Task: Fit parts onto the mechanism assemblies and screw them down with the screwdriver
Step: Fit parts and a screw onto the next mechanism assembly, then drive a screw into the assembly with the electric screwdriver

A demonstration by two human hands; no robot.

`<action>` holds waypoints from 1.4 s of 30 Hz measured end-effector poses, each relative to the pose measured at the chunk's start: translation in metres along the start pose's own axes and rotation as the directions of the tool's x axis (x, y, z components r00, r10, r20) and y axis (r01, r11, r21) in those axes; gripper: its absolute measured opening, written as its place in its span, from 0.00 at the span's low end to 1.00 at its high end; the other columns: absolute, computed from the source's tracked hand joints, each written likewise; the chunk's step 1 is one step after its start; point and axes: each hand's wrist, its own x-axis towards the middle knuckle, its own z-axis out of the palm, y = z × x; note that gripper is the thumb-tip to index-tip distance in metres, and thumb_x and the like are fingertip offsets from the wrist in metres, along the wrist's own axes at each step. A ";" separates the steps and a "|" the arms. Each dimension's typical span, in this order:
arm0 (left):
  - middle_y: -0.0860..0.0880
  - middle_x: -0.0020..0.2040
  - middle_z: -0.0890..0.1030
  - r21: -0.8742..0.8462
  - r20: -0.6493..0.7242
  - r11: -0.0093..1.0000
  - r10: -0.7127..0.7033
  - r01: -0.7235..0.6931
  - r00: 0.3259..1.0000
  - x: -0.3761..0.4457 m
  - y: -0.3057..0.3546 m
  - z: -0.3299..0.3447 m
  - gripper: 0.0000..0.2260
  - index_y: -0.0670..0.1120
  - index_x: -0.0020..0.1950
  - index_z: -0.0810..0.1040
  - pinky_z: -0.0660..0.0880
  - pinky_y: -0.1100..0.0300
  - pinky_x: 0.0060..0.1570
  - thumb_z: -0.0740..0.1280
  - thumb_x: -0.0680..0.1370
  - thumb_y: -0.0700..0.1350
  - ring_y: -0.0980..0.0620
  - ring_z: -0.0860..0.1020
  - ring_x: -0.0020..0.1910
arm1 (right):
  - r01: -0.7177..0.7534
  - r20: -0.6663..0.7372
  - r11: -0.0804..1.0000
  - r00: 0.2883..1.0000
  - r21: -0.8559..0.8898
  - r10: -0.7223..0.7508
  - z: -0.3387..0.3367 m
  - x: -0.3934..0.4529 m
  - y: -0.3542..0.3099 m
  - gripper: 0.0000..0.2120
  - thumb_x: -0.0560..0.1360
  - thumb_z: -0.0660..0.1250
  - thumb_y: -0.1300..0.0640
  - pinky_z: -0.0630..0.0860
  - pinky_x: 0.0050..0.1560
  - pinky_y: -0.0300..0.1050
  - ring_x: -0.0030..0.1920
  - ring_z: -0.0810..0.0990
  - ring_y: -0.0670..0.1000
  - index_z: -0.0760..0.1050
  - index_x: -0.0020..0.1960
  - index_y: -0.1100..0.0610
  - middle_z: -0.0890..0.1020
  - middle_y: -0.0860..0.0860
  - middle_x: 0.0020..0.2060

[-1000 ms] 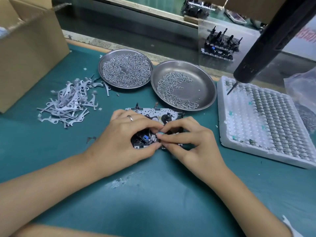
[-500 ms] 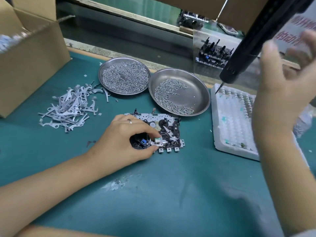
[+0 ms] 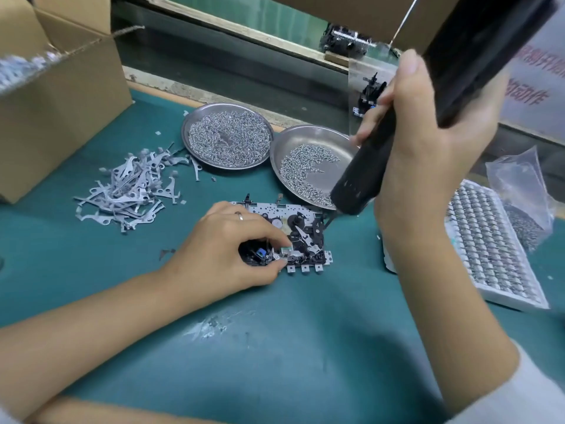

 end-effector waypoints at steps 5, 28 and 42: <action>0.63 0.39 0.79 -0.021 -0.008 1.000 0.009 -0.010 1.000 0.000 -0.001 0.001 0.08 0.50 0.43 0.84 0.70 0.55 0.53 0.75 0.65 0.48 0.62 0.74 0.41 | -0.082 0.040 0.979 0.996 0.186 0.076 0.010 -0.031 0.001 0.10 0.74 0.66 0.69 0.68 0.25 0.41 0.20 0.69 0.53 0.64 0.47 0.63 0.72 0.49 0.23; 0.61 0.37 0.78 -0.023 -0.036 0.999 0.037 -0.038 0.999 0.001 0.000 0.002 0.07 0.47 0.40 0.84 0.71 0.49 0.51 0.75 0.64 0.45 0.62 0.72 0.39 | -0.079 0.054 0.970 0.996 0.229 0.069 0.016 -0.046 0.011 0.08 0.73 0.63 0.69 0.67 0.25 0.40 0.19 0.67 0.55 0.64 0.48 0.66 0.71 0.48 0.23; 0.60 0.38 0.79 -0.033 -0.023 0.999 0.027 -0.028 0.999 0.001 0.000 0.001 0.07 0.46 0.40 0.84 0.72 0.47 0.52 0.75 0.64 0.46 0.61 0.74 0.40 | -0.053 0.063 0.985 0.997 0.167 0.043 0.016 -0.047 0.011 0.10 0.73 0.64 0.69 0.67 0.26 0.45 0.20 0.67 0.58 0.63 0.47 0.61 0.70 0.54 0.25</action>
